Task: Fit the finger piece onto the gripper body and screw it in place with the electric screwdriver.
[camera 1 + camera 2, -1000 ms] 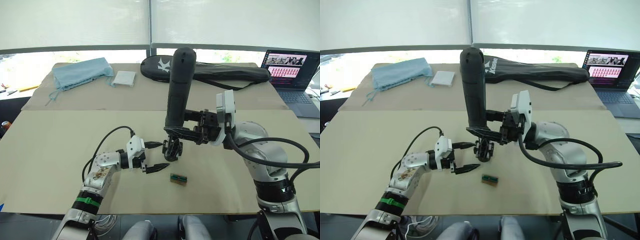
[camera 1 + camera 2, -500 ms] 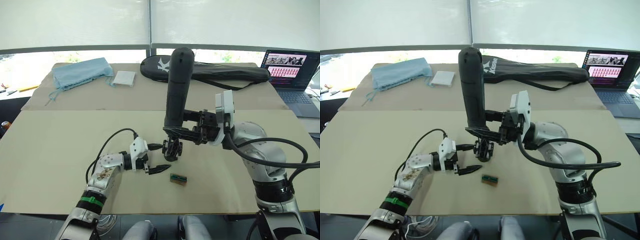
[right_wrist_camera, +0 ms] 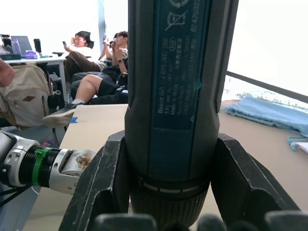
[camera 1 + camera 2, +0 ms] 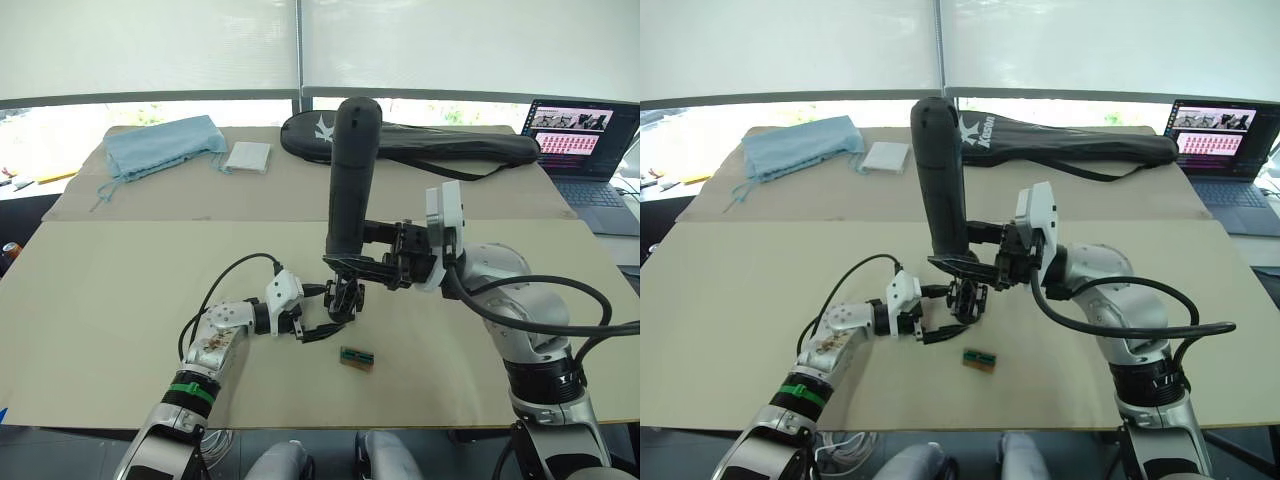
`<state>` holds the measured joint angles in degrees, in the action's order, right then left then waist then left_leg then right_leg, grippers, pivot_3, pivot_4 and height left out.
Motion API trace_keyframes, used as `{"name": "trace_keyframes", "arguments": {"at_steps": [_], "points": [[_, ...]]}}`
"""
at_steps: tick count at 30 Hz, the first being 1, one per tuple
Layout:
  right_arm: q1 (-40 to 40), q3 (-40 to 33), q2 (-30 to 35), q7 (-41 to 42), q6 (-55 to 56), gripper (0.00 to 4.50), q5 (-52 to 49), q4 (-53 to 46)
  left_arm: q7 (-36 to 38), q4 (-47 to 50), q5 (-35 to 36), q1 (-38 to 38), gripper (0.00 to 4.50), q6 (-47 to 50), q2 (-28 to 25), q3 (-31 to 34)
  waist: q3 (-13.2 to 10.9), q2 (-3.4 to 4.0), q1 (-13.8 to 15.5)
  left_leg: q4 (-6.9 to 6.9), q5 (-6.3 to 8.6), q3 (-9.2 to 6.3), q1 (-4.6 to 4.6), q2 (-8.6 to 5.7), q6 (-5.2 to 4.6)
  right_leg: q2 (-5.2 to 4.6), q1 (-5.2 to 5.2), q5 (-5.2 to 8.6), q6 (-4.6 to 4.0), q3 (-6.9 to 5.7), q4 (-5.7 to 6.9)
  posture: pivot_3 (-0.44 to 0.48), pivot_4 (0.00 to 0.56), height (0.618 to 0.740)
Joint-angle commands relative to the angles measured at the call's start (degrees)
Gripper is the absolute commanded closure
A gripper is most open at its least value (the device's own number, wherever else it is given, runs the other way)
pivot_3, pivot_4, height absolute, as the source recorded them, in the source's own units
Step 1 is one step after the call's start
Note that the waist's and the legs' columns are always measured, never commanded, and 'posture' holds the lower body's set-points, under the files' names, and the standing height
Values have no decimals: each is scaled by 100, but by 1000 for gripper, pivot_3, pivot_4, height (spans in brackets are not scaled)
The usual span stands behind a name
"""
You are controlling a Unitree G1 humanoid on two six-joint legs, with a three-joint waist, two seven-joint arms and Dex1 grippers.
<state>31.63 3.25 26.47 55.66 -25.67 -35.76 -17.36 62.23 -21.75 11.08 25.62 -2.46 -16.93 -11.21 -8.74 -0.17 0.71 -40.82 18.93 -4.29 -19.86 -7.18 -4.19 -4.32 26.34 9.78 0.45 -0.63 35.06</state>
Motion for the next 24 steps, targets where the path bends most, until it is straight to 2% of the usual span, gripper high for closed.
{"name": "trace_keyframes", "arguments": {"at_steps": [1, 24], "points": [[197, -94, 15, -15, 25, 2579, -70, -115, 67, -109, -48, 148, 0, -71, 47, -62, 0, 0, 1, -1, 0, 0, 0, 0, 0, 0, 0, 0, 0, 0, 0, 0, 150, 740], [161, -100, 71, -68, 31, 2579, -31, -117, 290, -823, -305, 557, 0, -395, 250, -187, 1, 0, 6, -4, 0, 0, 0, -1, 0, -1, -2, 0, 0, 2, 1, 0, 150, 740]]}}
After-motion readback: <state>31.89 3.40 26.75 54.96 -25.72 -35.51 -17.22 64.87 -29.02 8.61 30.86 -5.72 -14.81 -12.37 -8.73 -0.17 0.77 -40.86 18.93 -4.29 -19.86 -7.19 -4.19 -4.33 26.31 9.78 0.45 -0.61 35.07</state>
